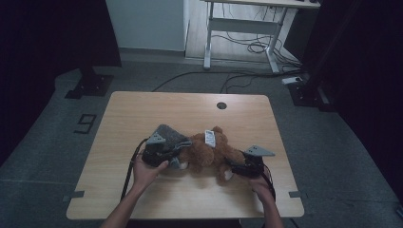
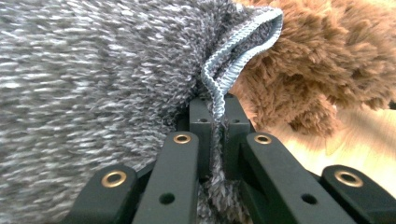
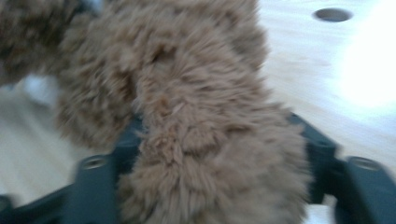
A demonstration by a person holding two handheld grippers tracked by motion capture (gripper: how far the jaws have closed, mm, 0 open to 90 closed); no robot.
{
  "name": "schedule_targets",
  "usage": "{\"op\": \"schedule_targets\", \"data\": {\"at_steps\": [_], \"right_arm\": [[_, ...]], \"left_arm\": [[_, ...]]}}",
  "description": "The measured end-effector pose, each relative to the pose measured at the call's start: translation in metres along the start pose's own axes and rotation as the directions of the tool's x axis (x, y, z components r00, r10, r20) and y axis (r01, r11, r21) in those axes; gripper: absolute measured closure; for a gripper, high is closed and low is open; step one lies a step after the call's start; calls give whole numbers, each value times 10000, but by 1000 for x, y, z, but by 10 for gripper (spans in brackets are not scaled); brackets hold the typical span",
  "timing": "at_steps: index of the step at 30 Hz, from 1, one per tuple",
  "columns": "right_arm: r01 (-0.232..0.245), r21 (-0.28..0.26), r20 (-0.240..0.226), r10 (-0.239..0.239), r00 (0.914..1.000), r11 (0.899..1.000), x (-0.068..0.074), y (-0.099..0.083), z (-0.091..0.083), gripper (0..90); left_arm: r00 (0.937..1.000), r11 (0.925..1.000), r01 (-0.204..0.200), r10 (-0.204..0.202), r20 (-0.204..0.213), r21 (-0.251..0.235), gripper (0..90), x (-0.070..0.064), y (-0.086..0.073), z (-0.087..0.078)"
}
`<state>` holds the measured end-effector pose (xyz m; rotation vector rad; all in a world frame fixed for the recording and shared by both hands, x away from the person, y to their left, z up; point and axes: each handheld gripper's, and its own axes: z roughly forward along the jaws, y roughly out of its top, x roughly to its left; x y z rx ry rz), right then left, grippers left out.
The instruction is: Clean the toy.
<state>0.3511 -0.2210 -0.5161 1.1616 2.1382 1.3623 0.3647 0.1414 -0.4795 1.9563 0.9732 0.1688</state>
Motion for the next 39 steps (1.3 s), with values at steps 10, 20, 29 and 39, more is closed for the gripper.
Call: {"op": "schedule_targets", "data": {"at_steps": [10, 20, 29, 39], "right_arm": [[757, -221, 159, -754, 9970, 9969, 4, -2, -2, 601], [1440, -506, 104, -1436, 9896, 9883, 6, -5, -2, 613], [1095, -577, -32, -1099, 9939, 9923, 1, -8, -1, 604], [1258, -607, -249, -1275, 9915, 9902, 1, -9, -2, 585]], "left_arm": [[9984, 9975, -546, 551, 87, -447, 847, -19, 35, -25], [9923, 9921, -1185, 1168, 406, 409, 839, -40, 94, 16], [9934, 9925, 56, -195, 1127, 1224, 845, -12, 67, 49], [9979, 9979, 55, -98, 644, 652, 850, 6, 30, 3]]}}
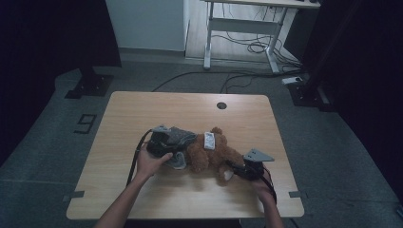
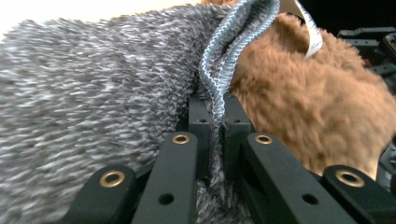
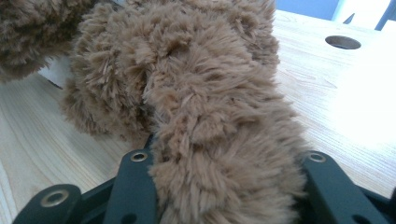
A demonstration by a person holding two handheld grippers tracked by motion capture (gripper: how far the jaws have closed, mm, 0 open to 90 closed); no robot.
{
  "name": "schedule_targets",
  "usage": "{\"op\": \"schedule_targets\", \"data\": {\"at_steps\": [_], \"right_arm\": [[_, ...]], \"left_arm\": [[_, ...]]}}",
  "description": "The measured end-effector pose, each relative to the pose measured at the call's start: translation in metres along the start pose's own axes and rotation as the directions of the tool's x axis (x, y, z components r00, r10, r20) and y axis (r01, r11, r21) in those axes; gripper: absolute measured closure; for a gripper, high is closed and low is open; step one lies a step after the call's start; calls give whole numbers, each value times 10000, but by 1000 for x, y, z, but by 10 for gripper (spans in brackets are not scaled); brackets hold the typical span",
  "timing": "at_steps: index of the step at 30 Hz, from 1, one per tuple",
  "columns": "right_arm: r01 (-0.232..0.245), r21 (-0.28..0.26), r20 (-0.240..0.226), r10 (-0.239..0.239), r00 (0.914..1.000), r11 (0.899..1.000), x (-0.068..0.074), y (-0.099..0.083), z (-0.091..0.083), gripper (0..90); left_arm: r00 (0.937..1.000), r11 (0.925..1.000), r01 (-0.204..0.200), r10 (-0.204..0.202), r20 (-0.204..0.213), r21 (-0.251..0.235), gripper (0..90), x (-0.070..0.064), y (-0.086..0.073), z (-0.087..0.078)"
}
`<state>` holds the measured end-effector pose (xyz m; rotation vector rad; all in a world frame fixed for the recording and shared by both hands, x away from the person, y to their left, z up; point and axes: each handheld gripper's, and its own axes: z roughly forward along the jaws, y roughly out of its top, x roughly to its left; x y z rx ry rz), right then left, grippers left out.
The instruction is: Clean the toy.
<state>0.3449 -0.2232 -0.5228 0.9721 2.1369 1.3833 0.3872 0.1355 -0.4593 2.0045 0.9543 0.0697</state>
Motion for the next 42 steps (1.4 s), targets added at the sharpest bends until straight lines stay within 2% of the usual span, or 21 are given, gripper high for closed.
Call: {"op": "schedule_targets", "data": {"at_steps": [4, 11, 15, 17, 19, 21, 23, 27, 29, 31, 32, 35, 37, 39, 40, 42], "right_arm": [[-38, 11, -4, 38, 10000, 10000, -1, -1, 0, 585], [46, -4, -65, -46, 10000, 10000, 0, -1, 0, 583], [14, 16, -77, -14, 10000, 10000, -1, -1, 0, 583], [18, 30, -58, -17, 10000, 10000, -1, -1, 0, 583], [1, 42, -16, -1, 10000, 10000, -1, -2, 1, 583], [25, 17, -5, -25, 10000, 10000, -1, -2, 1, 584], [140, -10, -6, -140, 9999, 9999, 0, -2, 1, 585], [263, -8, 1, -263, 9997, 9997, 0, -2, 0, 585], [265, -22, 17, -265, 9996, 9996, 0, -2, 0, 585], [262, -11, 8, -262, 9997, 9997, 0, -2, 0, 585], [242, -20, -2, -242, 9997, 9997, 0, -2, 1, 585], [252, -23, -13, -252, 9997, 9997, -1, -3, 1, 585], [273, -19, -16, -273, 9996, 9996, 0, -3, 1, 586], [333, 6, 3, -333, 9994, 9994, 0, -3, 1, 586], [332, 11, 7, -332, 9994, 9994, 0, -3, 1, 585], [312, 23, 0, -312, 9995, 9995, 0, -3, 1, 585]], "left_arm": [[9990, 9998, -72, 63, -434, -200, 850, 3, -6, -17], [9973, 9989, 161, -192, -706, -435, 850, 17, -20, -36], [9924, 9982, 303, -363, -1176, -523, 850, 24, -24, -46], [9889, 9971, 300, -399, -1430, -705, 850, 25, -21, -52], [9909, 9960, 229, -340, -1300, -860, 851, 20, -12, -56], [9926, 9952, -10, -109, -1209, -978, 850, 11, 0, -56], [9953, 9940, -364, 268, -932, -1036, 850, -3, 20, -51], [9925, 9904, -1061, 999, -707, -892, 849, -31, 57, -32], [9893, 9879, -1399, 1365, -524, -673, 848, -47, 76, -15], [9863, 9856, -1630, 1616, -344, -441, 847, -60, 87, 1], [9836, 9833, -1802, 1798, -173, -251, 848, -69, 93, 15], [9804, 9805, -1963, 1963, 182, -3, 847, -84, 99, 36], [9765, 9775, -2088, 2066, 612, 318, 847, -95, 98, 55], [9705, 9688, -2346, 2289, 756, 793, 847, -103, 93, 71], [9665, 9598, -2535, 2461, 730, 1207, 847, -106, 86, 82], [9651, 9479, -2617, 2552, 588, 1814, 846, -106, 73, 98]]}}
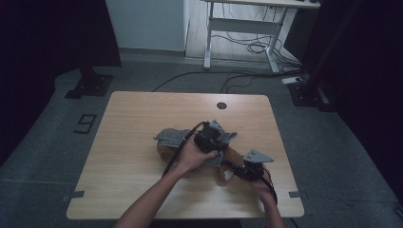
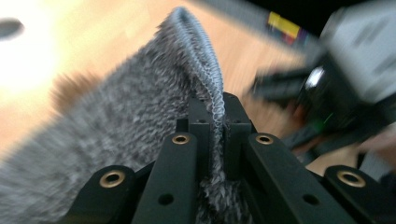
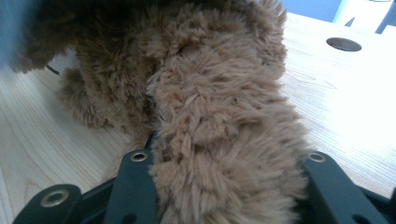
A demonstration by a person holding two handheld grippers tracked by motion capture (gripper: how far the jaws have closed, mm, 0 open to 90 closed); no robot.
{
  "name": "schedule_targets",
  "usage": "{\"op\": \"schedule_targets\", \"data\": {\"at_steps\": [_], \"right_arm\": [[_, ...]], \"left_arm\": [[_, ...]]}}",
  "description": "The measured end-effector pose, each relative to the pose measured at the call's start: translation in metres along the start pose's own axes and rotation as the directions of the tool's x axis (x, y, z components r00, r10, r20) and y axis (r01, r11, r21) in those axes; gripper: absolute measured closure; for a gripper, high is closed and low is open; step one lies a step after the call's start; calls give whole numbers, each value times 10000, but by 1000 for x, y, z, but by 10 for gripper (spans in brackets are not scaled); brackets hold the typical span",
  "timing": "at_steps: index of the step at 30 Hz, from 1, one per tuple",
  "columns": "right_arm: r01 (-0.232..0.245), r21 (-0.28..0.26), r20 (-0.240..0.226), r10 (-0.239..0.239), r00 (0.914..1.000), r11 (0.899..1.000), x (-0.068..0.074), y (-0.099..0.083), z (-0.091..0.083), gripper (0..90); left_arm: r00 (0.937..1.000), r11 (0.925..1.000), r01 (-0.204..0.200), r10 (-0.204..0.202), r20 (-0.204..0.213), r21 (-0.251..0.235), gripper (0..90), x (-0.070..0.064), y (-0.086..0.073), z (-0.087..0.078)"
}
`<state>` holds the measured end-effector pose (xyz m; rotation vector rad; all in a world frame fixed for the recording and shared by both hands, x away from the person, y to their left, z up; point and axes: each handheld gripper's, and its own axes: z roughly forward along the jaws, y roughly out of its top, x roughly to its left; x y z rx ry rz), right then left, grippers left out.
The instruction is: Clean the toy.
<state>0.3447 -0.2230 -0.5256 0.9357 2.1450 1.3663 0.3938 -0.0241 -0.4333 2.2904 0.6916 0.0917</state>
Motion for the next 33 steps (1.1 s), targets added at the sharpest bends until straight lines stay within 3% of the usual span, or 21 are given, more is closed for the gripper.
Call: {"op": "schedule_targets", "data": {"at_steps": [2, 4, 5, 11, 14, 18, 20, 24, 27, 29, 33], "right_arm": [[6, 60, 9, -6, 10000, 10000, 0, 0, 0, 585], [45, 196, 11, -45, 10000, 9998, 0, -2, 2, 585], [0, 165, -26, 1, 10000, 9999, 0, -2, 1, 585], [-99, 117, -72, 100, 9999, 9999, -1, -3, 1, 586], [-110, 105, -71, 111, 9999, 9999, -1, -3, 1, 586], [-100, 60, -163, 101, 9998, 9999, -1, -3, 1, 586], [-50, 54, -200, 51, 9998, 10000, 0, -2, 1, 586], [-66, 64, -172, 67, 9998, 10000, 0, -3, 2, 586], [-89, 75, -151, 90, 9998, 9999, 0, -3, 2, 586], [-111, 62, -138, 112, 9998, 9999, 0, -3, 2, 586], [-81, 76, -149, 82, 9999, 9999, 0, -3, 2, 586]], "left_arm": [[9992, 9994, 323, -322, 225, -74, 847, 5, -12, 8], [9945, 9964, 786, -762, 718, -312, 849, 12, -20, 5], [9936, 9957, 854, -826, 768, -345, 850, 13, -24, 2], [9921, 9928, 1109, -1078, 645, -460, 851, 25, -46, -20], [9922, 9908, 1228, -1213, 298, -571, 850, 34, -59, -36], [9859, 9820, 1672, -1657, 238, -877, 850, 48, -76, -56], [9857, 9805, 1687, -1683, 124, -1010, 850, 50, -80, -65], [9841, 9768, 1686, -1743, -328, -1324, 849, 52, -81, -83], [9854, 9779, 1501, -1599, -585, -1455, 848, 50, -74, -89], [9897, 9794, 1268, -1354, -457, -1571, 849, 43, -64, -89], [9986, 9862, 463, -497, -175, -1587, 849, 16, -33, -76]]}}
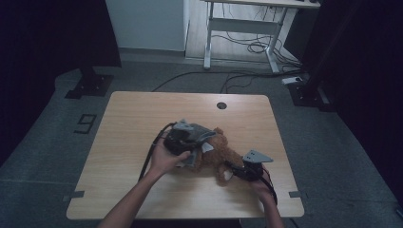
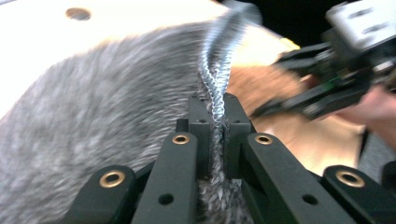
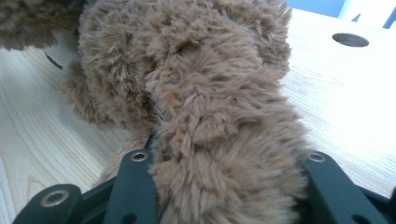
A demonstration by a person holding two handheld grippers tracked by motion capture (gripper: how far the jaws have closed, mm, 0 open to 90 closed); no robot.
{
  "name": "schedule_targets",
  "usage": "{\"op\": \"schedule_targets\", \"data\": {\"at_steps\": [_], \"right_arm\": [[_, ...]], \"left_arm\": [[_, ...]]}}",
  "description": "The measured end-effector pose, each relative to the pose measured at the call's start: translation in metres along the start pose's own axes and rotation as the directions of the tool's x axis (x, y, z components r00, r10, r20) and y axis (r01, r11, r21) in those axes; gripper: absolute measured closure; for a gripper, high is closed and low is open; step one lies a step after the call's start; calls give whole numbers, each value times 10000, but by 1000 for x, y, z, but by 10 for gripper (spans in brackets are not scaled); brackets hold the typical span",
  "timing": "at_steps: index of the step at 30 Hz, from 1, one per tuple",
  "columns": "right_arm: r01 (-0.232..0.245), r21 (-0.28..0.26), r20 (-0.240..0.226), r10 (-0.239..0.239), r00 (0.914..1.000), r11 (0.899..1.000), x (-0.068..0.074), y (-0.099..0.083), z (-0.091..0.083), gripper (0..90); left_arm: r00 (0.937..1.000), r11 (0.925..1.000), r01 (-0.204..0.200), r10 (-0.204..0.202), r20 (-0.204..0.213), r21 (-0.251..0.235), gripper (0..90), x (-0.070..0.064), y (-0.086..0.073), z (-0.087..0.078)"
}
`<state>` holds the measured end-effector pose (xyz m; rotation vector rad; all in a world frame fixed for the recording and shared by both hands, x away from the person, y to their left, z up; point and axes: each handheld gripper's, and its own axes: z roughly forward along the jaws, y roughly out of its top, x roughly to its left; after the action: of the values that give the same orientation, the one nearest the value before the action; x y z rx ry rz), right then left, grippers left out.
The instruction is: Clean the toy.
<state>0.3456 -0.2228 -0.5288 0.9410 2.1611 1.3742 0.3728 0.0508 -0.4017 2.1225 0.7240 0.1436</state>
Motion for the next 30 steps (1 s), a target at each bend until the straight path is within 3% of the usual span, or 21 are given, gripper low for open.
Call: {"op": "schedule_targets", "data": {"at_steps": [1, 5, 7, 10, 12, 13, 15, 16, 21, 26, 29, 30], "right_arm": [[-4, -16, 11, 4, 10000, 10000, 0, 0, 0, 586], [-2, -29, -15, 2, 10000, 10000, -1, -1, 0, 586], [-33, -42, -33, 33, 10000, 10000, -1, -1, 0, 587], [-12, -15, -46, 12, 10000, 10000, -1, -1, -1, 588], [29, -22, -16, -29, 10000, 10000, -1, -1, -1, 588], [67, 12, -16, -66, 10000, 10000, -1, -2, -1, 588], [210, 172, 71, -211, 9998, 9996, 0, -3, 0, 588], [167, 130, 18, -167, 9999, 9998, 0, -3, 0, 589], [113, 74, 36, -113, 9999, 9999, 0, -3, 0, 591], [167, 10, 16, -167, 9999, 9999, 0, -4, -1, 593], [189, 26, -36, -189, 9998, 9998, -1, -4, -2, 593], [190, 14, -66, -190, 9998, 9998, -1, -5, -2, 593]], "left_arm": [[9995, 9996, -264, 264, 174, 25, 849, -13, 11, 11], [9950, 9964, -785, 762, 648, 329, 849, -41, 29, 44], [9932, 9946, -801, 740, 899, 663, 849, -50, 31, 65], [9933, 9897, -567, 426, 1078, 1314, 848, -51, 25, 93], [9955, 9809, -469, 302, 900, 1889, 848, -44, 15, 110], [9934, 9833, -171, -38, 1145, 1814, 849, -38, 10, 112], [9855, 9847, 492, -751, 1522, 1672, 850, -27, 4, 109], [9854, 9847, 565, -815, 1494, 1645, 851, -23, 2, 106], [9930, 9869, 653, -789, 879, 1478, 850, -9, -6, 82], [9921, 9899, 1080, -1133, 540, 921, 850, 11, -18, 50], [9917, 9901, 1277, -1265, -240, 590, 849, 30, -26, 23], [9879, 9869, 1548, -1547, -48, 460, 850, 37, -29, 16]]}}
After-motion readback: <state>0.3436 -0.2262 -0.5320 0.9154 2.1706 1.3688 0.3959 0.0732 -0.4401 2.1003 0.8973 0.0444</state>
